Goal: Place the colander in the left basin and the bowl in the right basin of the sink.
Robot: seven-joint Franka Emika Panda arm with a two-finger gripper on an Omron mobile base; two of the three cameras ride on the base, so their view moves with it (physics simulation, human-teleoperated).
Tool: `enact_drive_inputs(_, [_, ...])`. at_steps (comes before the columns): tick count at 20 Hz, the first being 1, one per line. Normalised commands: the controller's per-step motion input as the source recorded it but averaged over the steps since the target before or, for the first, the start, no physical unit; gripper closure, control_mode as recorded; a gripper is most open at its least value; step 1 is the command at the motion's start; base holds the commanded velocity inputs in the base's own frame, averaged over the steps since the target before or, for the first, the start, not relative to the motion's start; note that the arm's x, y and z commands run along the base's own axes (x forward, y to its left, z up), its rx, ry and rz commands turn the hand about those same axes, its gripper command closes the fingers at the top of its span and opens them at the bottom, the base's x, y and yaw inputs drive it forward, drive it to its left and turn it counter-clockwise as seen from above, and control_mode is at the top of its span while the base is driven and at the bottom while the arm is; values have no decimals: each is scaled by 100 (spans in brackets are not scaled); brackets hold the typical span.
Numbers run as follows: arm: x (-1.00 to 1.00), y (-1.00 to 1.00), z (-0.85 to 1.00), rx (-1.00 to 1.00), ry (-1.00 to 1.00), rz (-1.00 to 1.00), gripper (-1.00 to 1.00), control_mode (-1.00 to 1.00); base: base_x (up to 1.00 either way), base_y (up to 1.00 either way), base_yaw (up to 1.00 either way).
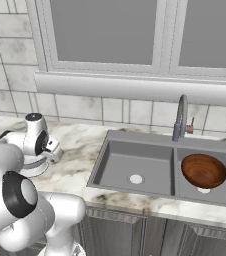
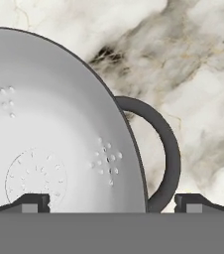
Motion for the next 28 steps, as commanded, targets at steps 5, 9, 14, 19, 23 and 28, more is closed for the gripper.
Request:
enact_drive_inputs(5, [10,3,-12,0,0,0,-100,-100,0,0,0])
enact_drive_inputs(9, [7,1,-13,0,0,0,-100,-100,0,0,0])
enact_drive_inputs(14, [2,0,-12,0,0,0,-100,-100,0,0,0])
enact_drive_inputs(19, [0,0,-1,0,0,0,100,-100,0,0,0])
enact_drive_inputs(23, [0,0,0,0,0,0,100,-100,0,0,0])
enact_drive_inputs(28, [0,0,0,0,0,0,100,-100,0,0,0])
